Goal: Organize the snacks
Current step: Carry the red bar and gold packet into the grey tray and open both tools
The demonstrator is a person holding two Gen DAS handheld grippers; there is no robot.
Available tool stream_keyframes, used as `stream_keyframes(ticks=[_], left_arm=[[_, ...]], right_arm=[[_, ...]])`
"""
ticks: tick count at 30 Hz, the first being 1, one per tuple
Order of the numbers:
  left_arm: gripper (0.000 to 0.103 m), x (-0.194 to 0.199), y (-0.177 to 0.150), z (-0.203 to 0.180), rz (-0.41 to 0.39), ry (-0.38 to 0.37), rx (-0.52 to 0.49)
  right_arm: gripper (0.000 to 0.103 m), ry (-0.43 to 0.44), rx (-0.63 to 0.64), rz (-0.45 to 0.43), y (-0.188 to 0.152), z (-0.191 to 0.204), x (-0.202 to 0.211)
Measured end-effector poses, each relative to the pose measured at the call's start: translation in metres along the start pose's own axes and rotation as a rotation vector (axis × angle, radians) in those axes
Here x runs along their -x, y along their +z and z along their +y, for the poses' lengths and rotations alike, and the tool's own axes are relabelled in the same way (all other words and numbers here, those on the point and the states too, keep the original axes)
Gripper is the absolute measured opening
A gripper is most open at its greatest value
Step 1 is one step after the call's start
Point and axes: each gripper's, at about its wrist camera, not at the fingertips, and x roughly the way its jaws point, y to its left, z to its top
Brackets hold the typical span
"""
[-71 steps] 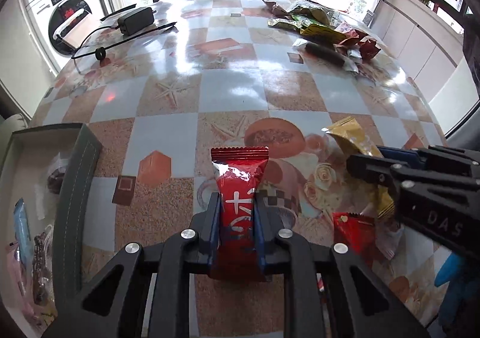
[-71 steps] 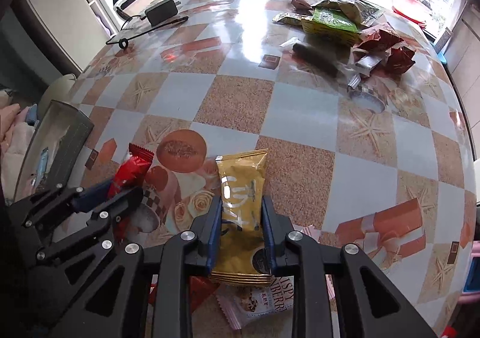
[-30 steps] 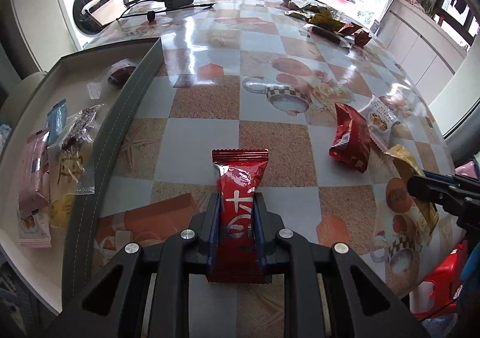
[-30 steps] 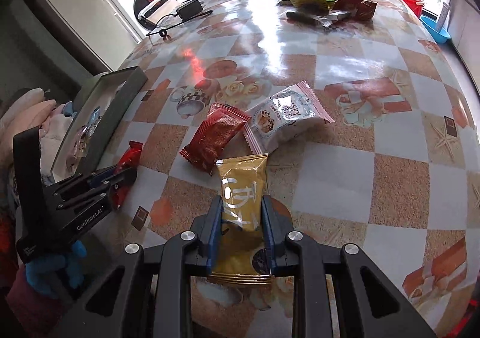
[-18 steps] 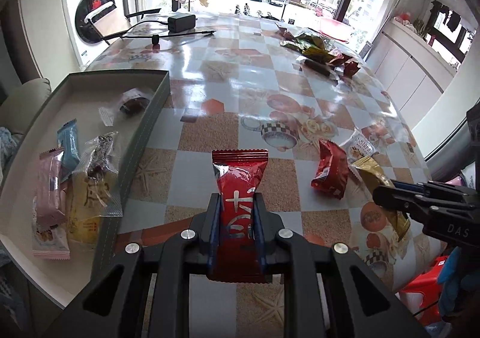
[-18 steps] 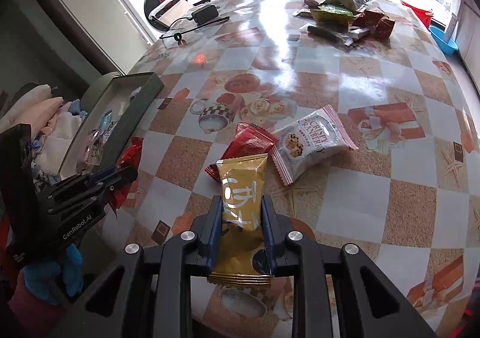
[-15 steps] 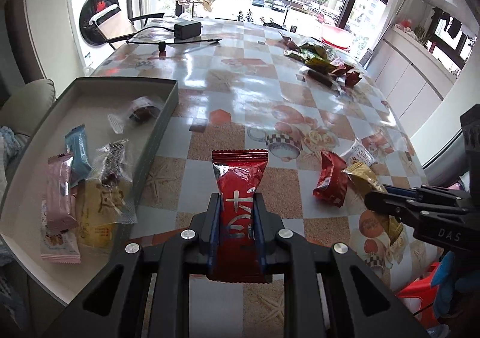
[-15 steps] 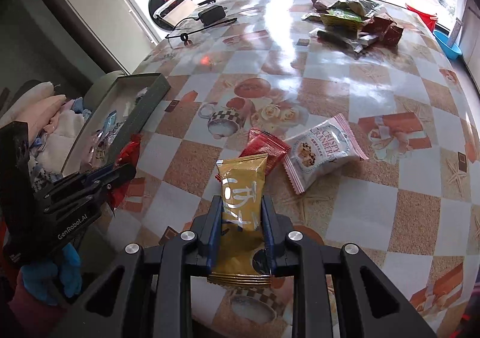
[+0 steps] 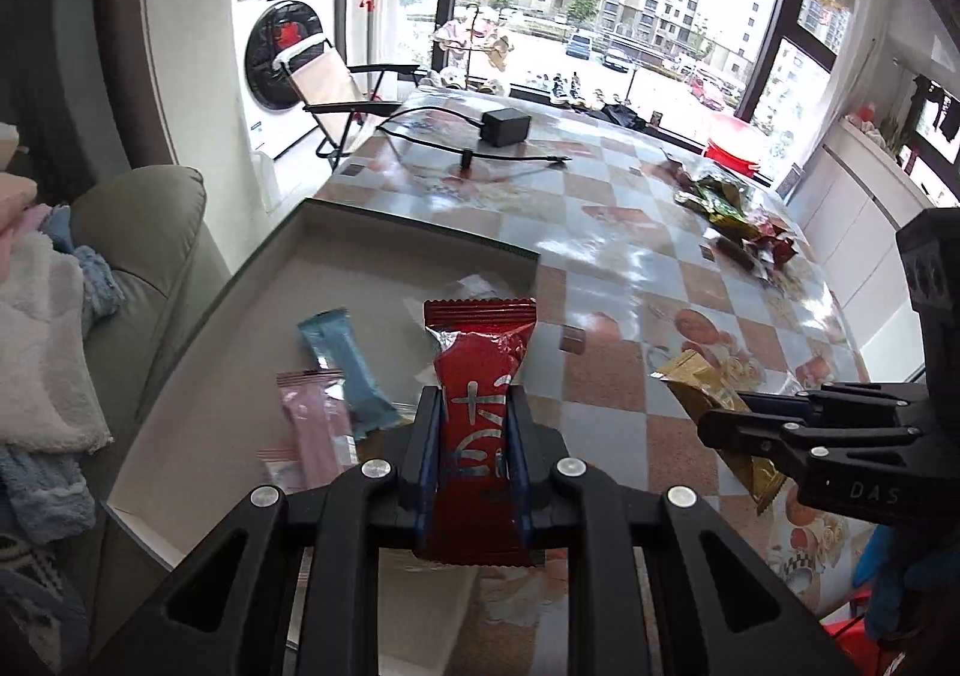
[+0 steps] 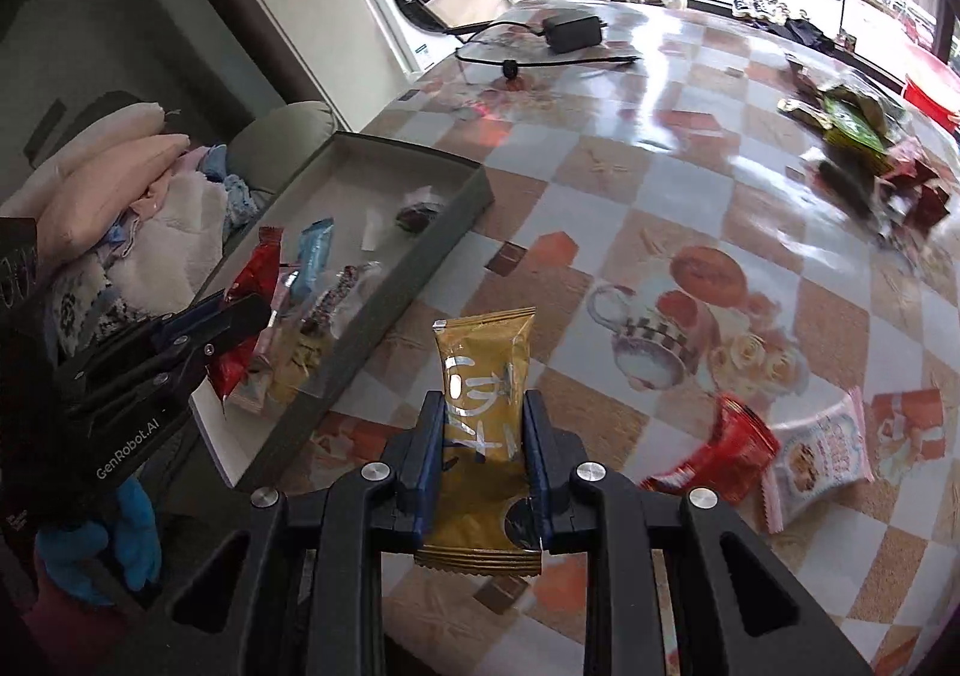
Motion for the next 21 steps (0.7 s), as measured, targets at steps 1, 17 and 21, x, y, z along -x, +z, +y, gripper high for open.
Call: stream_keyframes(ticks=[1,17,21], left_arm=[[0.022,0.000,0.001,0.009,-0.001,0.011,0.011],[0.070,-0.039,-0.028,0.082,0.109,0.113,0.149],[0.076,-0.033,-0.033,0.075,0.089,0.112,0.127]], right_arm=[[0.027,0.015,0.010,0.006,0.007,0.009,-0.007],[0.053,0.085,0.024,0.124,0.062,0.086,-0.095],[0.100,0.028,-0.006,0.089,0.053,0.067,-0.081]])
